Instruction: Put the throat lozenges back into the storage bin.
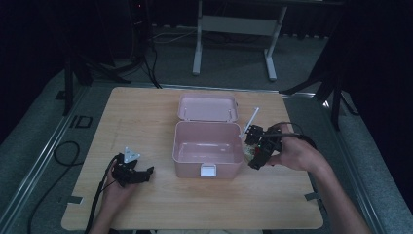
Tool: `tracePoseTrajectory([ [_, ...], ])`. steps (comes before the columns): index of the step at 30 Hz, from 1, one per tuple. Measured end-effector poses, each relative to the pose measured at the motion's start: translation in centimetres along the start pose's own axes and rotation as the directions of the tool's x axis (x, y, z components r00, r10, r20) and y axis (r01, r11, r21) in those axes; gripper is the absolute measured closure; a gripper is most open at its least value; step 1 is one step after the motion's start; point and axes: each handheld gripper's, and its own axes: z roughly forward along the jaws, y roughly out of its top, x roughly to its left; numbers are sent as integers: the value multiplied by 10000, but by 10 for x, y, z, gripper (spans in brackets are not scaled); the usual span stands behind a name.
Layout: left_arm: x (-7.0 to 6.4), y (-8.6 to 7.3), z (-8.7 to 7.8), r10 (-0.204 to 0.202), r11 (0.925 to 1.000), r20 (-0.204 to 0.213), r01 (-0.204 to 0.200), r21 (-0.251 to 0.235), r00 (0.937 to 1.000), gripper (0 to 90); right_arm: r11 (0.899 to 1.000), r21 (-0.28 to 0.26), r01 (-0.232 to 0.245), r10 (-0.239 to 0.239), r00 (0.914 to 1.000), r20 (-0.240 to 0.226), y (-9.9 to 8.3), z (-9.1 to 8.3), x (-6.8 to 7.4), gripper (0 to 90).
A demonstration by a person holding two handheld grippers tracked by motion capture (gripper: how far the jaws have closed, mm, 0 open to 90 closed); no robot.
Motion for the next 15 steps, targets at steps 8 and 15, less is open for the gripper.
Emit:
tracePoseTrajectory([
  [8, 0, 0, 0, 5, 10000, 1, -5, -1, 10000, 186, 9999, -71, 79, -79, 10000, -52, 7, -2, -1, 205],
  [15, 0, 0, 0, -3, 10000, 0, 3, 1, 10000, 186, 9999, -116, 68, -69, 10000, -57, 13, -3, -1, 205],
])
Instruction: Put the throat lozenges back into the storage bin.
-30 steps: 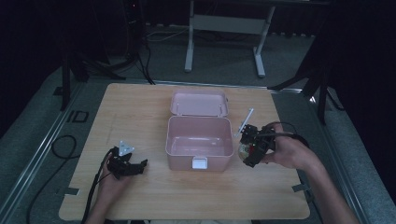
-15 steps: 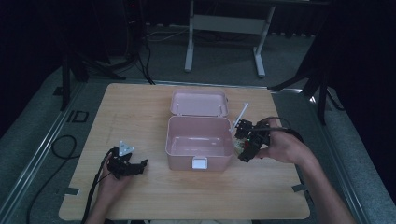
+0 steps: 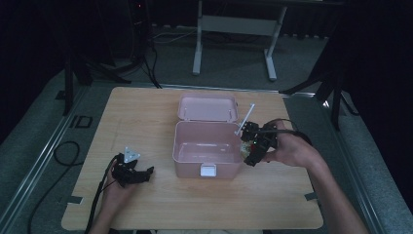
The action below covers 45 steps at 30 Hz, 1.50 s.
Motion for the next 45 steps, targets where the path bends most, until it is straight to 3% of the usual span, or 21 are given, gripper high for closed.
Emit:
tracePoseTrajectory([
  [45, 0, 0, 0, 24, 10000, 18, -24, 24, 10000, 179, 9995, -27, 326, -326, 9993, -154, 40, 6, 6, 204],
])
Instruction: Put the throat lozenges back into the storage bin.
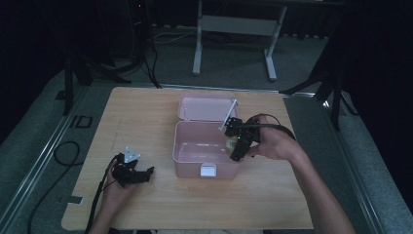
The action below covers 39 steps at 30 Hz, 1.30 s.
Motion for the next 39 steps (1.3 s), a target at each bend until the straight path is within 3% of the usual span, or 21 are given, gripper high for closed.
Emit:
tracePoseTrajectory([
  [20, 0, 0, 0, 19, 10000, 19, -19, 16, 10000, 178, 9997, 129, 194, -194, 9998, 15, 17, 5, 3, 204],
  [37, 0, 0, 0, 22, 10000, 21, -22, 18, 10000, 178, 9994, 336, 80, -85, 9999, 130, 25, 14, 1, 202],
  [39, 0, 0, 0, 22, 10000, 21, -22, 20, 10000, 178, 9998, 193, -1, -5, 9995, 314, 25, 13, 1, 120],
])
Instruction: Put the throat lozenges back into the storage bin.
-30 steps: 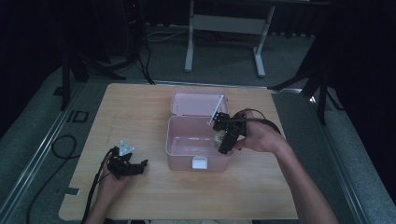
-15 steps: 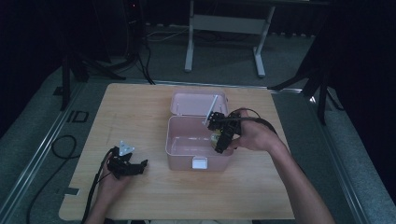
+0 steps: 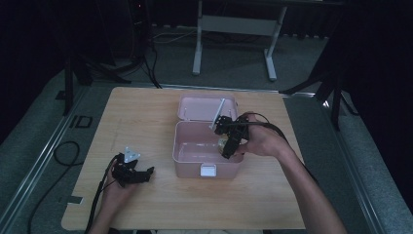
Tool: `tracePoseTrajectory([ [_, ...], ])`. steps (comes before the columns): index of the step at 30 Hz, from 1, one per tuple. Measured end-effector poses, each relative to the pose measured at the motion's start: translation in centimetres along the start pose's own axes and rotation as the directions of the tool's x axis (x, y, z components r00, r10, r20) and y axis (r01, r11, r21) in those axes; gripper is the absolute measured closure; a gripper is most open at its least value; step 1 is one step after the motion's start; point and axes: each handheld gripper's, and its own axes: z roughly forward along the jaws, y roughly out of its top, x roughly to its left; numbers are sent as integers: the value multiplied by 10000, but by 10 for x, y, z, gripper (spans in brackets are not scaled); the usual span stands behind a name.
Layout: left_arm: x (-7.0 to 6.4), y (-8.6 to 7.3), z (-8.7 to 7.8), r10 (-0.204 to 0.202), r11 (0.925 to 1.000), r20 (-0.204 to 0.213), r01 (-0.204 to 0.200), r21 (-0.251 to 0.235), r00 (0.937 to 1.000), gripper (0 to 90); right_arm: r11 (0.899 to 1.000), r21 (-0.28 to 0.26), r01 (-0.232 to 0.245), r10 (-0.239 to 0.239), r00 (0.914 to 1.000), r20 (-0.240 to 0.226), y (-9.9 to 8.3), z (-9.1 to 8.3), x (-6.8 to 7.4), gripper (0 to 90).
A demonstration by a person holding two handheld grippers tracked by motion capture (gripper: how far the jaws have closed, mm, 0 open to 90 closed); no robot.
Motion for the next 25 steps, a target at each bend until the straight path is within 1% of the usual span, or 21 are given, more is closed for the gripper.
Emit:
tracePoseTrajectory([
  [1, 0, 0, 0, 1, 10000, -1, -1, 0, 10000, 178, 10000, -67, -73, 73, 10000, 62, 0, -1, -1, 130],
  [3, 0, 0, 0, 5, 10000, 4, -5, 6, 10000, 178, 9999, -119, -38, 38, 10000, -13, -2, -3, -2, 124],
  [4, 0, 0, 0, 12, 10000, 11, -12, 1, 10000, 176, 9998, -163, -65, 66, 10000, 58, -3, -5, -2, 123],
  [7, 0, 0, 0, 12, 10000, 14, -12, 4, 10000, 174, 9998, -176, -20, 20, 10000, 38, -8, -7, -3, 125],
  [11, 0, 0, 0, 7, 10000, 11, -7, 1, 10000, 173, 9995, -193, -251, 253, 9997, 73, -18, -6, -5, 132],
  [13, 0, 0, 0, 9, 10000, 12, -9, 5, 10000, 173, 9992, -185, -342, 345, 9993, 165, -23, -4, -7, 133],
  [15, 0, 0, 0, 17, 10000, 10, -17, 10, 10000, 173, 9980, -329, -537, 538, 9985, 45, -29, -4, -8, 135],
  [17, 0, 0, 0, 0, 10000, 8, 0, -4, 10000, 173, 9969, -372, -699, 703, 9975, 91, -35, -3, -10, 135],
  [20, 0, 0, 0, -4, 10000, 6, 4, -8, 10000, 173, 9948, -499, -883, 884, 9961, -1, -43, -1, -13, 138],
  [22, 0, 0, 0, -4, 10000, 5, 4, -8, 10000, 173, 9939, -449, -1007, 1010, 9949, 61, -48, 1, -15, 138],
  [25, 0, 0, 0, -3, 10000, 8, 3, -6, 10000, 173, 9912, -495, -1230, 1232, 9924, 26, -55, 3, -18, 139],
])
